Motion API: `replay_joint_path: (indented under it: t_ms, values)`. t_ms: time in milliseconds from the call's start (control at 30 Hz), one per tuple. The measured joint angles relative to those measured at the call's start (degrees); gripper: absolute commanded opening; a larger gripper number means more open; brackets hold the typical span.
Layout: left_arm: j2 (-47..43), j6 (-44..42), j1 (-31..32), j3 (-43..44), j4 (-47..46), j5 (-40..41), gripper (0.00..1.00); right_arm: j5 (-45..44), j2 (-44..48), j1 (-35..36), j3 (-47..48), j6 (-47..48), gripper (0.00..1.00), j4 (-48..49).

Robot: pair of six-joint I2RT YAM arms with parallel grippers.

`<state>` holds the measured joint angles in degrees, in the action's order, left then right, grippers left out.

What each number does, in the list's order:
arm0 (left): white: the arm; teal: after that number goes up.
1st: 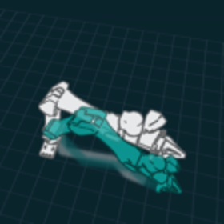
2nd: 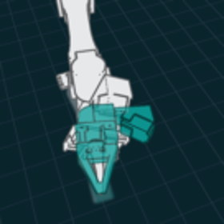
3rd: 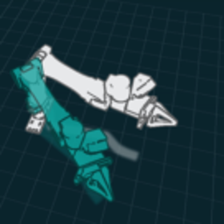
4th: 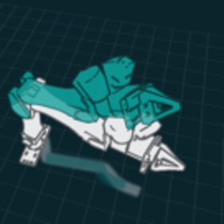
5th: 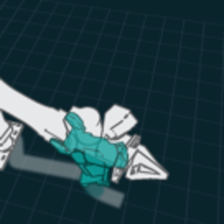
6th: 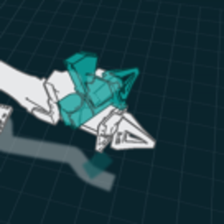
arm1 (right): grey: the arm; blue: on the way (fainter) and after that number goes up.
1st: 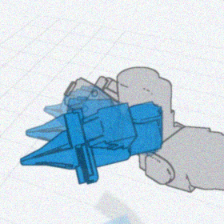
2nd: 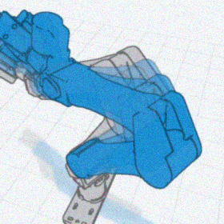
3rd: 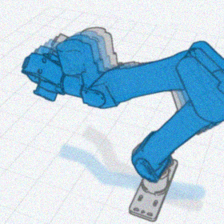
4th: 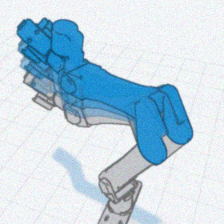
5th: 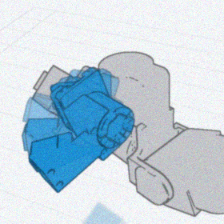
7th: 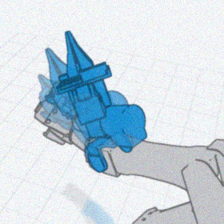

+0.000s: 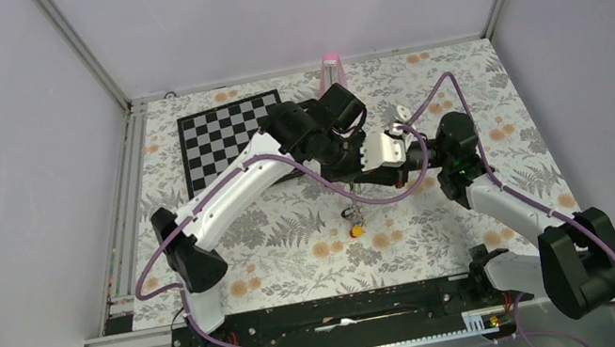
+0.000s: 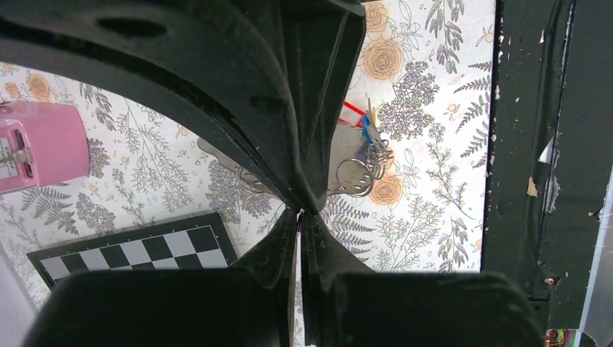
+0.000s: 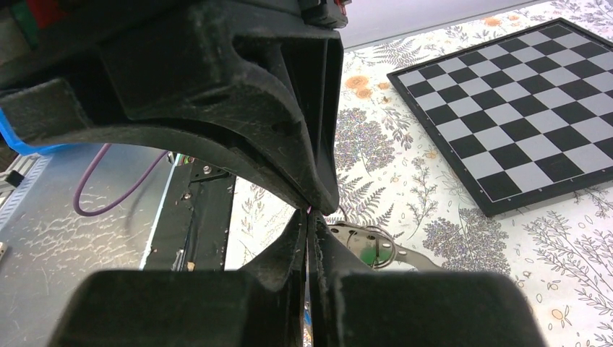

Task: Put the keys on the keyring

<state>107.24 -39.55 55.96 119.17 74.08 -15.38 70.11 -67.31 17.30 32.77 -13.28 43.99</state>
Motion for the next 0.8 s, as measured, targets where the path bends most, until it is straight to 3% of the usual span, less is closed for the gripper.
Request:
replay_joint_path:
  t_ms: [367, 600, 800]
  values:
    - [-3.43, 0.42, -3.65, -5.22, -4.07, -4.02, 0.51, -0.02, 0.50, -0.13, -0.09, 0.07, 0.00, -0.46]
    - [-10.84, 2.21, -11.52, -16.79, -12.02, -12.63, 0.55, 0.20, 1.62, -0.76, -0.09, -2.19, 0.00, 0.83]
    - [-15.54, 4.92, -12.68, -27.19, -21.55, -20.11, 0.55, 1.05, 1.62, -1.05, -0.09, -4.04, 0.00, 2.27]
